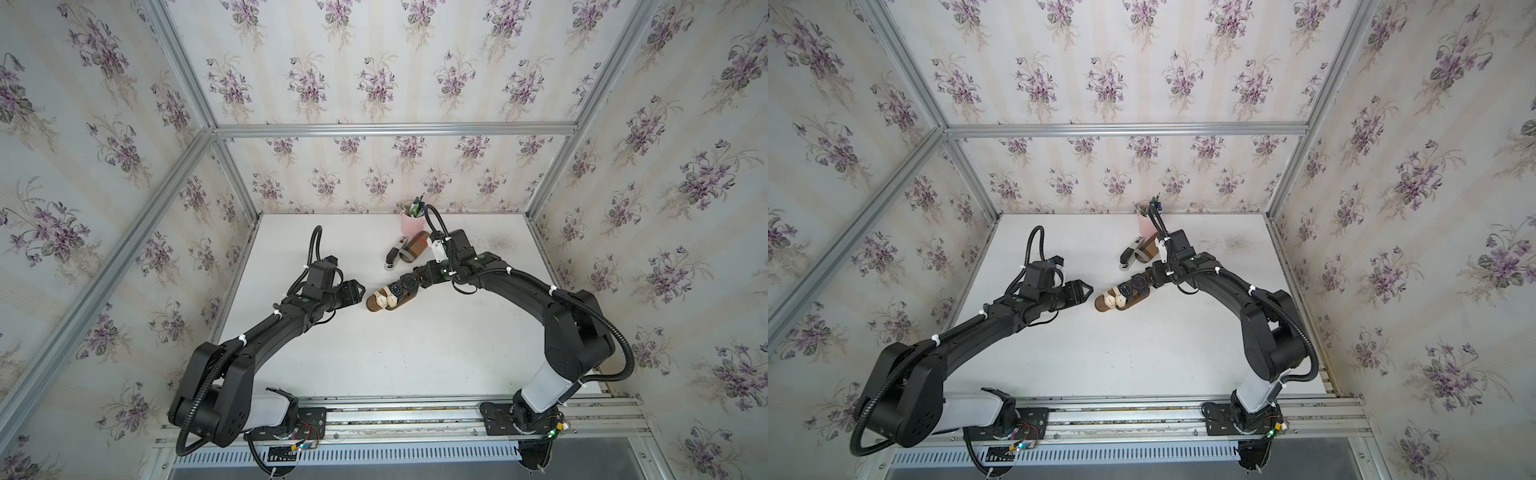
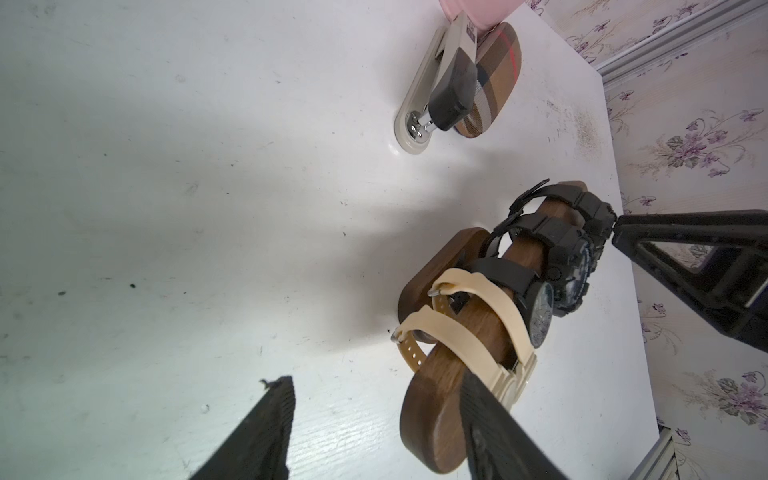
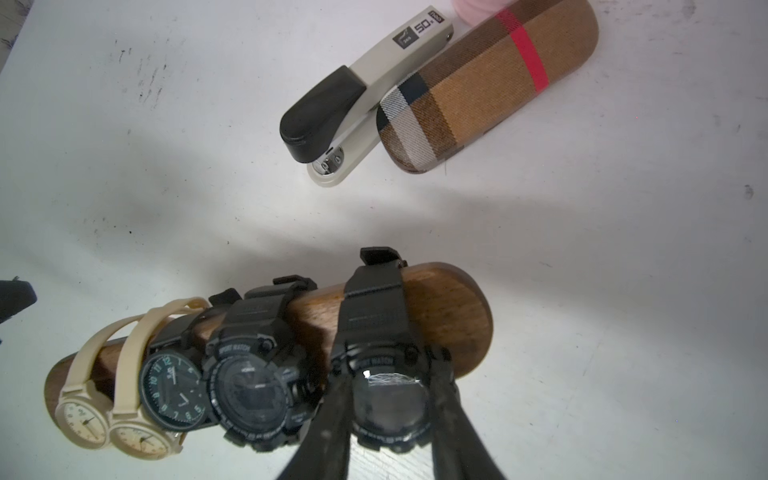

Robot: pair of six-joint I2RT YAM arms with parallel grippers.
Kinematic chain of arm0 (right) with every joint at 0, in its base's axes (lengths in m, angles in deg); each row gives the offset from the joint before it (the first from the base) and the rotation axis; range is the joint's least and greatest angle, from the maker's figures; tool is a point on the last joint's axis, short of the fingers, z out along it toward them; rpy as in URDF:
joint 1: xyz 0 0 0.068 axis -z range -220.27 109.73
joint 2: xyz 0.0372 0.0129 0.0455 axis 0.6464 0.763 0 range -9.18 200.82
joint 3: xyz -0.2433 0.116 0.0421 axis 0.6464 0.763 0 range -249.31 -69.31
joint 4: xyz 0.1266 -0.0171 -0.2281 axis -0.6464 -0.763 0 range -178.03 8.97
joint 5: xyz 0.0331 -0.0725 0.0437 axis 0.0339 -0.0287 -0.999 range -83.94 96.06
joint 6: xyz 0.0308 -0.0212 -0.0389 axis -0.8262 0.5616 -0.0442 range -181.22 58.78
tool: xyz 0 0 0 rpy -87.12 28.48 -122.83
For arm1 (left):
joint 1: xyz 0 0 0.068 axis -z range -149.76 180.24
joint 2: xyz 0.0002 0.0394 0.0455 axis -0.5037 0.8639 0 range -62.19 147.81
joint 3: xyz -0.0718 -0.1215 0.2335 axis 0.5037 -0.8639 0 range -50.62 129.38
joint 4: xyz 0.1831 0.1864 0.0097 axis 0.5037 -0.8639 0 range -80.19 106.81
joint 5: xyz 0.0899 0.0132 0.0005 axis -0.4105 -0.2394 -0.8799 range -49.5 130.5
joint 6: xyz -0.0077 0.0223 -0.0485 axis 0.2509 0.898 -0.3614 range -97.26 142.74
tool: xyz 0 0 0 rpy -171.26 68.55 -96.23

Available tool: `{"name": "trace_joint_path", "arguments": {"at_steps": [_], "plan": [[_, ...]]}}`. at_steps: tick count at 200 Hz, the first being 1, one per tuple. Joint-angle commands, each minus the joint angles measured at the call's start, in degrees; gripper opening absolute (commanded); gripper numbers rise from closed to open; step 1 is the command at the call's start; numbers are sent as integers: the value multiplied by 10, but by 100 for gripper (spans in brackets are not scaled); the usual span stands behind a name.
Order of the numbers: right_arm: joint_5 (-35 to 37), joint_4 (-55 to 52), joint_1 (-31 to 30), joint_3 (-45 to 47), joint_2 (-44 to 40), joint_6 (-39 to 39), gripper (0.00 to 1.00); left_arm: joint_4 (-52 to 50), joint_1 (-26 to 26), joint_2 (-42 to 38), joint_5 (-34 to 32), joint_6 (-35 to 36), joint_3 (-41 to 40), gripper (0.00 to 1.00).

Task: Place watch on stand
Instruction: Place the watch on the stand, then reset both arms

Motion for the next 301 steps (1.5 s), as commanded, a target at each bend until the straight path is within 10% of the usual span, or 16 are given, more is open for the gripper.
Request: {"name": "trace_joint_path", "arguments": {"at_steps": [1,29,52,119,142,224,301], "plan": [[6,0,-1,-2,-12,6,37,-6,0,-8,-9,12,1,67],[40,3,4,18,-65,-5,45,-46,-5,-42,-59,32,3,73],[87,36,23,62,-132,-28,56,-102,-9,-89,-168,46,4,99],[244,187,124,238,-291,-100,99,-130,-17,-109,-424,121,26,100],[277,284,136,305,-299,-75,100,-69,-29,-98,-475,158,-2,100],[337,604,202,486,-212,-6,100,202,-95,-20,-365,284,-119,100],[158,884,244,574,-146,76,100,468,-125,91,-194,370,-173,100]]}}
